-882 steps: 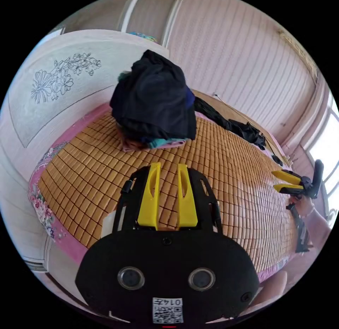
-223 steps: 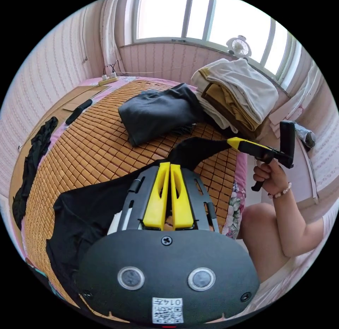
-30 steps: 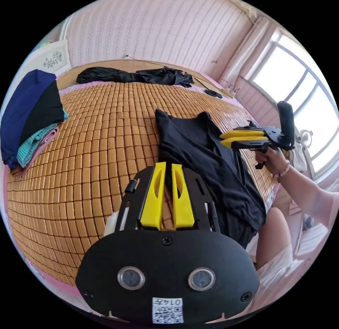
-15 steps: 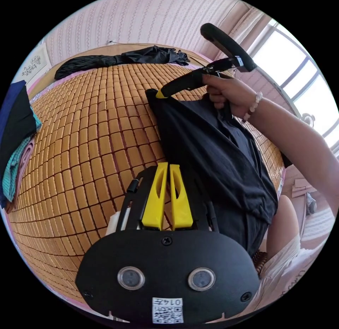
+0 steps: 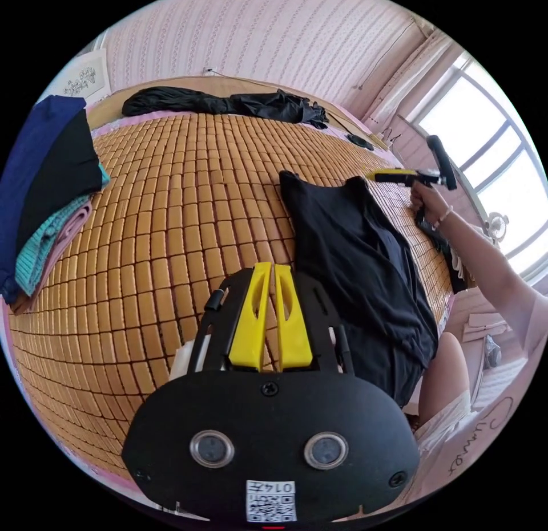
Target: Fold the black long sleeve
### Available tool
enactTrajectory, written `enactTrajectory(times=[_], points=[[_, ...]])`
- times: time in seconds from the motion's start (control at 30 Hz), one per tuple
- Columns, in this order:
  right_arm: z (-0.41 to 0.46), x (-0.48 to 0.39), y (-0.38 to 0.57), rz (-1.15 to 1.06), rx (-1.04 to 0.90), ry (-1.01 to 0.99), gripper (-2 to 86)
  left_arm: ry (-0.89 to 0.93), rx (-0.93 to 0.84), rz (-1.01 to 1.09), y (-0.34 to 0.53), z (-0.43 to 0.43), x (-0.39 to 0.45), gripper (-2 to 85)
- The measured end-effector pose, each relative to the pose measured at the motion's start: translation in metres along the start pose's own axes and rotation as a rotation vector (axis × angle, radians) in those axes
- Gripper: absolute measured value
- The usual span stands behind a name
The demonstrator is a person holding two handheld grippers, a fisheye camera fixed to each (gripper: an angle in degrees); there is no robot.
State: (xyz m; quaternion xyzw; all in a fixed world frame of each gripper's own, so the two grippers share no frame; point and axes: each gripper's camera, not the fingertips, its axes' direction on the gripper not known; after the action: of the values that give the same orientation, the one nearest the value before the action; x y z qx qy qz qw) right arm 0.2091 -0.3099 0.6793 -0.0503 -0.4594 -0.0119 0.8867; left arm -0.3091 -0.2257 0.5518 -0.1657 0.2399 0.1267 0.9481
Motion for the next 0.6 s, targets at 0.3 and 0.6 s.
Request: enactTrajectory(times=[0.3, 0.6], points=[[-0.041, 0.058, 0.019, 0.126, 0.066, -0.205, 1.0, 0.034, 0.005, -0.111, -0.095, 0.057, 0.001, 8.9], [-0.113, 0.094, 0.054, 0.208, 0.184, -0.409, 0.7, 0.032, 0.018, -0.14, -0.113, 0.059, -0.005, -0.6]])
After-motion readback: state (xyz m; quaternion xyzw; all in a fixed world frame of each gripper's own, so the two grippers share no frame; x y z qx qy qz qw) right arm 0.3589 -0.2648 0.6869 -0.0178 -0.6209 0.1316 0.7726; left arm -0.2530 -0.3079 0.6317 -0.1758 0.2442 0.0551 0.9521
